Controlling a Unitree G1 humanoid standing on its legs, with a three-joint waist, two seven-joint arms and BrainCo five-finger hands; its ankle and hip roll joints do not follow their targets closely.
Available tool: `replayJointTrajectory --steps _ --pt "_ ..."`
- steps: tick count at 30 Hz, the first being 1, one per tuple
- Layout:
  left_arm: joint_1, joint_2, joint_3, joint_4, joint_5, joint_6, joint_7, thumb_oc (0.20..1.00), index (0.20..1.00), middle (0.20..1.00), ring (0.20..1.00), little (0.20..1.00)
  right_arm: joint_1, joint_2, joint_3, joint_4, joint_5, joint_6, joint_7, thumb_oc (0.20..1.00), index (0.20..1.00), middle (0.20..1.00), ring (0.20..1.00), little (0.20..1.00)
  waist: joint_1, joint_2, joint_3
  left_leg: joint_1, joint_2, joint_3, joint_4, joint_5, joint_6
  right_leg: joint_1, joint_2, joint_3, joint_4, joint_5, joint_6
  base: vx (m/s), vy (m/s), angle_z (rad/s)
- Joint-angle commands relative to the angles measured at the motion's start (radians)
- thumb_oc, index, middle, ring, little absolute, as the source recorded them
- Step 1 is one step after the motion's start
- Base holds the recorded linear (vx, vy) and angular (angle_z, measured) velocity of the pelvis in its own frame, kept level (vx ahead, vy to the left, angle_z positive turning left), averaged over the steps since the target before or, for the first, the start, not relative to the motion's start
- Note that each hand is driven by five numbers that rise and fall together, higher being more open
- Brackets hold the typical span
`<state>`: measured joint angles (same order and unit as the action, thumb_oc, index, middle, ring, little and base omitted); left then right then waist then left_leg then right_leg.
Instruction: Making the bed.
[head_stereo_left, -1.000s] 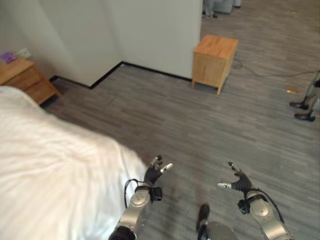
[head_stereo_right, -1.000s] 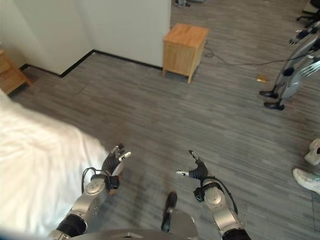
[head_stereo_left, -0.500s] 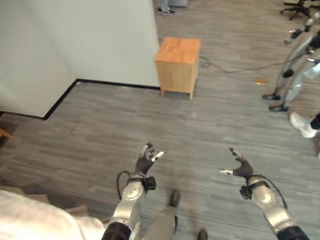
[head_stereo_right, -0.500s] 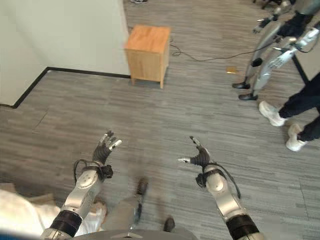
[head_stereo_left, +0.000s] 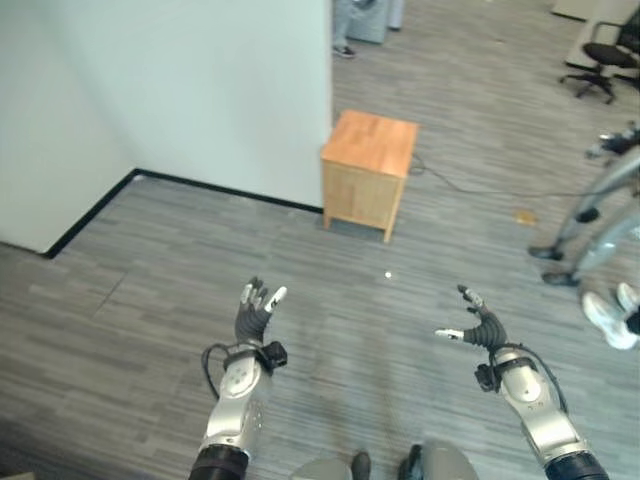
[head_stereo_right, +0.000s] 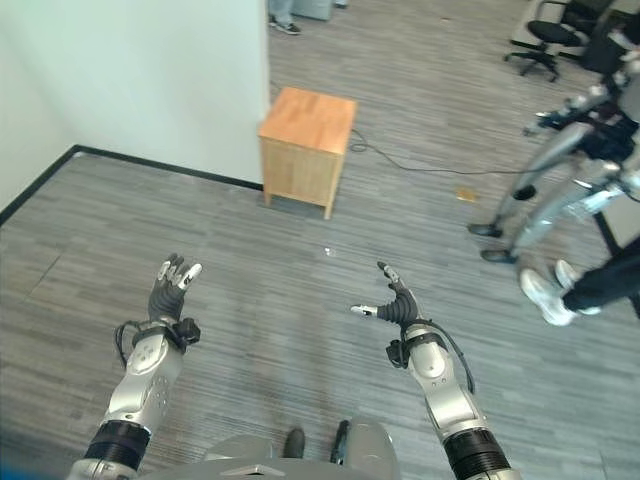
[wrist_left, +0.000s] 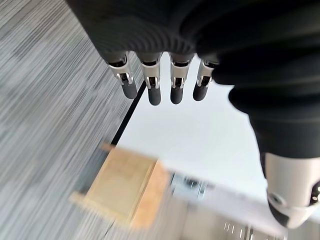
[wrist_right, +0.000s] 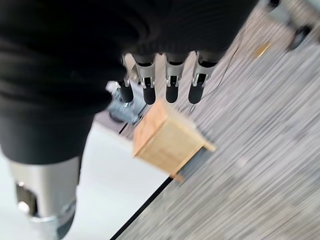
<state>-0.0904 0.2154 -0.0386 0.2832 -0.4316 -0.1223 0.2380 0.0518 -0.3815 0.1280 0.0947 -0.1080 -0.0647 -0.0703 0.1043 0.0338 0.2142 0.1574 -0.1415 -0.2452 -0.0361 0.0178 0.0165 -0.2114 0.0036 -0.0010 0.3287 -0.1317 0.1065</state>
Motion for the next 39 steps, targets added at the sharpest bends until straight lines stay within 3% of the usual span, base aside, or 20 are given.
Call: replayJointTrajectory --steps 1,2,4,6,8,9,10,11,12,14,15,16,20,22,23,25,27,29,39 --pt "-0.01 0.054 -0.02 -0.044 0.007 -0.061 0.007 1.0 1.0 1.0 1.0 1.0 0.012 -0.052 -0.045 -0.214 0.122 -0.124 0.084 1.0 1.0 1.0 1.0 1.0 -0.031 -0.052 -0.029 -0.106 0.057 -0.072 -0.051 0.073 0.003 0.114 0.064 0.254 -0.189 0.153 0.015 0.25 -0.09 1.88" --pt "-0.009 0.053 -0.022 -0.043 0.008 -0.062 0.008 1.0 1.0 1.0 1.0 1.0 0.015 -0.053 -0.047 -0.216 0.123 -0.124 0.085 1.0 1.0 1.0 1.0 1.0 -0.034 -0.05 -0.031 -0.106 0.057 -0.076 -0.051 0.072 0.003 0.116 0.063 0.25 -0.192 0.154 0.014 0.18 -0.173 1.44" --pt "0.016 0.075 -0.016 -0.066 0.072 -0.066 -0.014 1.0 1.0 1.0 1.0 1.0 0.073 -0.113 0.006 -0.399 0.208 -0.15 0.235 1.0 1.0 1.0 1.0 1.0 -0.013 -0.069 -0.035 -0.116 0.041 -0.127 -0.048 0.064 0.003 0.162 0.023 0.19 -0.291 0.194 0.007 0.06 -0.139 1.53" --pt "0.042 0.083 -0.004 -0.08 0.079 -0.075 -0.014 1.0 1.0 1.0 1.0 1.0 0.092 -0.134 0.04 -0.454 0.244 -0.158 0.287 1.0 1.0 1.0 1.0 1.0 -0.007 -0.074 -0.038 -0.122 0.034 -0.144 -0.043 0.068 0.003 0.175 0.029 0.198 -0.319 0.205 0.007 0.07 -0.069 1.0" --pt "0.086 0.085 0.02 -0.096 0.064 -0.08 -0.016 1.0 1.0 1.0 1.0 1.0 0.112 -0.147 0.118 -0.495 0.325 -0.135 0.342 1.0 1.0 1.0 1.0 1.0 0.019 -0.077 -0.021 -0.168 0.028 -0.143 0.024 0.062 -0.022 0.211 0.002 0.157 -0.352 0.208 0.004 0.0 -0.004 0.53" --pt "0.097 0.081 -0.003 -0.097 0.08 -0.076 -0.029 1.0 1.0 1.0 1.0 1.0 0.114 -0.151 0.13 -0.485 0.326 -0.132 0.343 1.0 1.0 1.0 1.0 1.0 0.008 -0.08 -0.003 -0.209 0.061 -0.036 0.072 0.036 -0.025 0.221 -0.031 0.102 -0.35 0.181 0.002 -0.08 0.067 1.2" --pt "0.097 0.081 -0.002 -0.097 0.08 -0.076 -0.029 1.0 1.0 1.0 1.0 1.0 0.113 -0.151 0.13 -0.484 0.325 -0.133 0.343 1.0 1.0 1.0 1.0 1.0 0.004 -0.08 -0.005 -0.217 0.058 -0.039 0.078 0.036 -0.025 0.218 -0.032 0.099 -0.349 0.183 0.003 -0.14 0.12 1.74" --pt "0.096 0.059 -0.052 -0.068 0.089 -0.072 -0.051 1.0 1.0 1.0 1.0 1.0 0.104 -0.145 0.148 -0.466 0.259 -0.13 0.304 1.0 1.0 1.0 1.0 1.0 -0.03 -0.087 0.015 -0.238 0.143 0.179 0.117 0.006 -0.033 0.232 -0.082 0.011 -0.358 0.179 0.008 -0.14 0.066 1.97" --pt "0.095 0.059 -0.051 -0.067 0.089 -0.073 -0.051 1.0 1.0 1.0 1.0 1.0 0.102 -0.145 0.148 -0.465 0.258 -0.13 0.303 1.0 1.0 1.0 1.0 1.0 -0.031 -0.088 0.013 -0.242 0.142 0.179 0.116 0.01 -0.033 0.228 -0.082 0.011 -0.359 0.183 0.008 -0.18 0.099 2.53" --pt "0.095 0.065 -0.1 -0.028 0.128 -0.066 -0.071 1.0 1.0 1.0 1.0 1.0 0.131 -0.097 0.143 -0.427 0.224 -0.122 0.265 1.0 1.0 1.0 1.0 1.0 -0.052 -0.083 -0.012 -0.24 0.213 0.294 0.079 0.028 -0.068 0.264 -0.129 -0.102 -0.403 0.187 0.02 -0.06 0.116 1.99" --pt "0.097 0.066 -0.101 -0.029 0.128 -0.066 -0.071 1.0 1.0 1.0 1.0 1.0 0.132 -0.096 0.143 -0.426 0.223 -0.123 0.265 1.0 1.0 1.0 1.0 1.0 -0.055 -0.083 -0.014 -0.24 0.212 0.291 0.076 0.03 -0.068 0.265 -0.129 -0.106 -0.404 0.186 0.02 0.06 0.23 1.26" --pt "0.112 0.07 -0.123 -0.013 0.136 -0.055 -0.088 1.0 1.0 1.0 1.0 1.0 0.148 -0.062 0.133 -0.394 0.193 -0.116 0.224 1.0 1.0 1.0 1.0 1.0 -0.061 -0.063 -0.035 -0.243 0.244 0.348 0.004 0.085 -0.087 0.282 -0.156 -0.171 -0.409 0.183 0.033 0.1 0.224 1.21" --pt "0.097 0.068 -0.172 -0.01 0.15 -0.035 -0.103 1.0 1.0 1.0 1.0 1.0 0.122 -0.034 0.126 -0.335 0.082 -0.095 0.141 1.0 1.0 1.0 1.0 1.0 -0.055 -0.029 -0.049 -0.294 0.282 0.401 -0.04 0.169 -0.108 0.306 -0.202 -0.256 -0.385 0.162 0.049 0.1 0.287 1.26" --pt "0.103 0.068 -0.172 -0.005 0.154 -0.03 -0.105 1.0 1.0 1.0 1.0 1.0 0.121 -0.019 0.12 -0.318 0.058 -0.091 0.124 1.0 1.0 1.0 1.0 1.0 -0.061 -0.02 -0.054 -0.288 0.279 0.392 -0.043 0.146 -0.102 0.305 -0.204 -0.265 -0.353 0.135 0.048 0.08 0.195 1.15" --pt "0.086 0.078 -0.208 0.005 0.182 -0.017 -0.12 1.0 1.0 1.0 1.0 1.0 0.12 -0.008 0.091 -0.265 -0.029 -0.075 0.07 1.0 1.0 1.0 1.0 1.0 -0.073 -0.006 -0.061 -0.278 0.277 0.418 -0.051 0.145 -0.087 0.299 -0.231 -0.305 -0.277 0.12 0.048 0.12 0.232 0.8" --pt "0.075 0.087 -0.222 0.004 0.199 -0.019 -0.122 1.0 1.0 1.0 1.0 1.0 0.104 0.005 0.082 -0.246 -0.063 -0.067 0.042 1.0 1.0 1.0 1.0 1.0 -0.077 -0.008 -0.054 -0.27 0.259 0.404 -0.051 0.131 -0.077 0.271 -0.246 -0.291 -0.225 0.117 0.05 0.08 0.162 0.21" --pt "0.055 0.104 -0.237 0.012 0.212 -0.018 -0.119 1.0 1.0 1.0 1.0 1.0 0.068 0.041 0.084 -0.202 -0.043 -0.057 0.003 1.0 1.0 1.0 1.0 1.0 -0.087 -0.008 -0.044 -0.247 0.257 0.424 -0.051 0.123 -0.077 0.234 -0.25 -0.245 -0.213 0.154 0.06 0.02 0.052 -0.43" --pt "0.078 0.104 -0.239 -0.009 0.201 -0.014 -0.14 1.0 1.0 1.0 1.0 1.0 0.079 0.064 0.074 -0.171 -0.021 -0.048 0.019 1.0 1.0 1.0 1.0 1.0 -0.068 -0.02 -0.072 -0.204 0.271 0.453 -0.051 0.099 -0.086 0.281 -0.245 -0.205 -0.332 0.171 0.078 0.17 -0.011 -1.23" --pt "0.093 0.066 -0.26 0.001 0.18 -0.007 -0.146 1.0 1.0 1.0 1.0 1.0 0.099 0.057 0.076 -0.197 0.003 -0.06 0.04 1.0 1.0 1.0 1.0 1.0 -0.065 -0.025 -0.089 -0.191 0.275 0.439 -0.051 0.104 -0.099 0.335 -0.234 -0.232 -0.382 0.169 0.081 0.03 -0.025 -0.17"
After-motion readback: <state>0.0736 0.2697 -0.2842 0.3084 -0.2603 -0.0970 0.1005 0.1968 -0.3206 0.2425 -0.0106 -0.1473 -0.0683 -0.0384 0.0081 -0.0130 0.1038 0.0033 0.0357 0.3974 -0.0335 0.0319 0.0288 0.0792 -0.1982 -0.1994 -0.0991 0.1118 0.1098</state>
